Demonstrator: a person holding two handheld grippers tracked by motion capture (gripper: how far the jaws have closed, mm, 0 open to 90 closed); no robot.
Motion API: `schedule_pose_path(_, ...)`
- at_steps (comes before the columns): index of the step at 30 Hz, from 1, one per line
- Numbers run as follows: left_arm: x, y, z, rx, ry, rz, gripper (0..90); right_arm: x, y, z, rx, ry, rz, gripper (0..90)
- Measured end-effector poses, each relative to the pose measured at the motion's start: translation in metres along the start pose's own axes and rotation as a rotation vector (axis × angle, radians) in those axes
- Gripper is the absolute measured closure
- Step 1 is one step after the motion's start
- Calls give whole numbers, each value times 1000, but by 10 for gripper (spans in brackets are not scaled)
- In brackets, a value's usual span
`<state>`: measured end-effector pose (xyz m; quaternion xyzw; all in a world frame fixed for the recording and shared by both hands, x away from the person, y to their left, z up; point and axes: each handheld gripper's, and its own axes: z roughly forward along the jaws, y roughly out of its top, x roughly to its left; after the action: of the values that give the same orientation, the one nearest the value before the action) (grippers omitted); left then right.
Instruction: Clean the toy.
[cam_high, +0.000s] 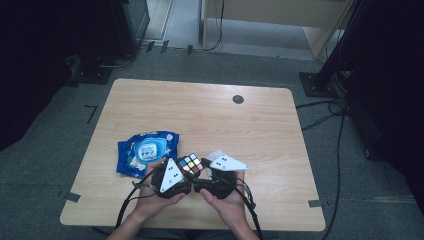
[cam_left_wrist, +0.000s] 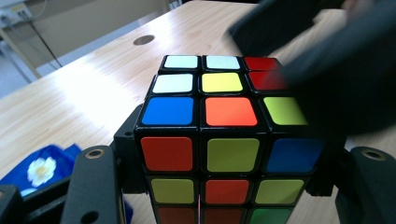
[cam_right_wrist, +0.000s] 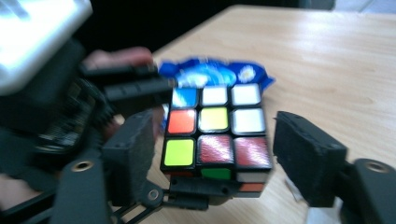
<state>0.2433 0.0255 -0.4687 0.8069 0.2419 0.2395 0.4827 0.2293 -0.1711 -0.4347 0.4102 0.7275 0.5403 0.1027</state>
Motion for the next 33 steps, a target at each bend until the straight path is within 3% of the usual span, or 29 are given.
schedule_pose_path(3,12,0,-3,-8,10,-55,342,-10,2,-11,-59,9,30,241)
schedule_pose_path(7,33,2,-11,-42,3,-167,342,-17,-5,-15,-99,5,17,254)
schedule_pose_path(10,44,4,-17,-70,-16,-237,342,-16,-14,-7,-81,7,-6,258)
schedule_pose_path(14,49,8,-23,-97,-44,-293,342,-13,-23,6,-61,8,-21,253)
schedule_pose_path(22,38,14,-19,-103,-99,-332,341,4,-28,20,-85,5,-89,214)
schedule_pose_path(28,28,19,-16,-104,-138,-333,341,10,-31,25,-109,-51,-125,261)
schedule_pose_path(30,27,19,-16,-103,-143,-333,341,11,-32,25,-123,-74,-140,326)
schedule_pose_path(33,28,19,-16,-101,-153,-341,341,12,-33,24,-130,-83,-173,332)
